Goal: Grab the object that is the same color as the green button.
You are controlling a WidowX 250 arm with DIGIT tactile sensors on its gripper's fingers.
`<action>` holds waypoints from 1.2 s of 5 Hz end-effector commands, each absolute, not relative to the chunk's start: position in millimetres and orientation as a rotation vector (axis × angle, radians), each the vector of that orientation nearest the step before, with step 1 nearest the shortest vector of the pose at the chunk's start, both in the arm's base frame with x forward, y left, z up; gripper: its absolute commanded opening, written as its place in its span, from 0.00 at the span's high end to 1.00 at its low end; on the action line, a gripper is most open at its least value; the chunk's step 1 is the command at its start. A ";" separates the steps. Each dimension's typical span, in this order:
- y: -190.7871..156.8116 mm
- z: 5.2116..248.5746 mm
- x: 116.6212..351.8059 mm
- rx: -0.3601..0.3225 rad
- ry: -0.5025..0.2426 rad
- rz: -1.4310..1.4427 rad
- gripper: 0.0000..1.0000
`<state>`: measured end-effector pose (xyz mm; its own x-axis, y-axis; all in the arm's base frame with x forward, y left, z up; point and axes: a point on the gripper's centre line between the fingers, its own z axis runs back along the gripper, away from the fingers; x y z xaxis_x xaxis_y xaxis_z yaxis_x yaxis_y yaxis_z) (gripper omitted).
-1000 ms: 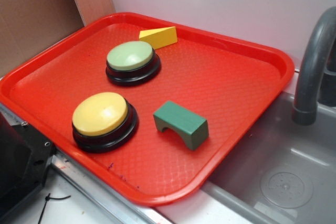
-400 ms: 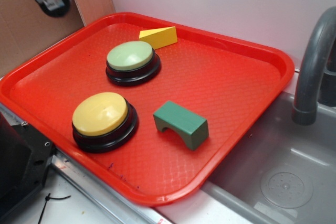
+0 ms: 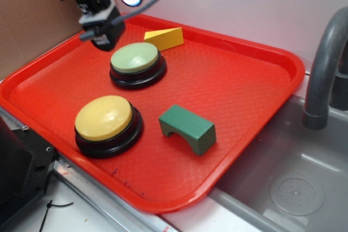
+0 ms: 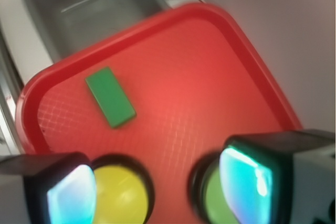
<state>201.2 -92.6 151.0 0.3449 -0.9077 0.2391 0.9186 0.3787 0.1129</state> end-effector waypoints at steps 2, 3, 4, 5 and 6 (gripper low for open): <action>-137.6 96.5 185.7 -0.161 -0.265 -1.824 0.00; -149.0 74.2 190.5 -0.147 -0.178 -1.763 0.00; -158.6 53.3 190.0 -0.139 -0.110 -1.752 0.00; -161.2 39.2 190.9 -0.139 -0.063 -1.742 0.00; -160.2 36.1 192.3 -0.138 -0.053 -1.744 0.37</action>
<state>199.0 -155.4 24.0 -0.1606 -0.9815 0.1041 0.9817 -0.1697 -0.0859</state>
